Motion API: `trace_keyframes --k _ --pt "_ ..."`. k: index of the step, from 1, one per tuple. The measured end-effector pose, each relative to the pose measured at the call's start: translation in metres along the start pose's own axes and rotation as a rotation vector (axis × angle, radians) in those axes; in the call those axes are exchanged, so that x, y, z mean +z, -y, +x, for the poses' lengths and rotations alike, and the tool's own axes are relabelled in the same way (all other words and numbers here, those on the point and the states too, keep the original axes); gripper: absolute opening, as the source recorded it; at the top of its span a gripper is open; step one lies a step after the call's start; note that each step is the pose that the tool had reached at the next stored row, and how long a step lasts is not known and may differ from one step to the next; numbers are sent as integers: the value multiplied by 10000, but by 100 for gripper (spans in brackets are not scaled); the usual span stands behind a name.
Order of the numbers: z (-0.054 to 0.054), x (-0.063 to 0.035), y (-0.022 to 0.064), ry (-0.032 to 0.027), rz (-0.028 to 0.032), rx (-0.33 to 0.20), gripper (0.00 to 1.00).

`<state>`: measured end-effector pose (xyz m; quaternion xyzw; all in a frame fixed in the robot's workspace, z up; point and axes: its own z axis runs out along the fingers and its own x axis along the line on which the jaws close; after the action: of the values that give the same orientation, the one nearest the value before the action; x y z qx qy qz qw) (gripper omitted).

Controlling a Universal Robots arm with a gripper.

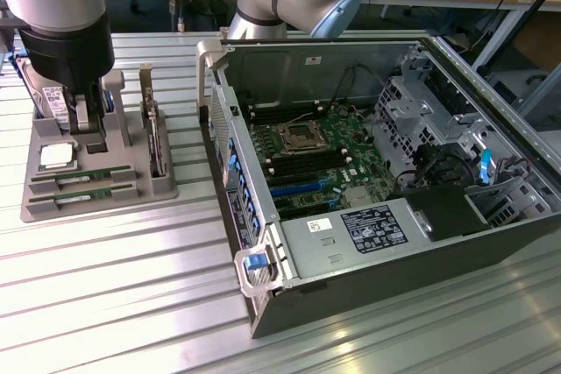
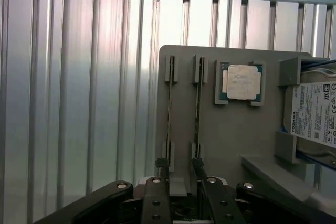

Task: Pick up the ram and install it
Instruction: 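Pick up the ram and move it above insertion slot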

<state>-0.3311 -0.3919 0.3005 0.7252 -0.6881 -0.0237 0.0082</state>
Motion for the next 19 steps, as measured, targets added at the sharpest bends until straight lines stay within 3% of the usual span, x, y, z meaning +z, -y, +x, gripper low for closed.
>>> trace_keyframes --k 19 --pt "-8 229 -51 0 1 0 30"
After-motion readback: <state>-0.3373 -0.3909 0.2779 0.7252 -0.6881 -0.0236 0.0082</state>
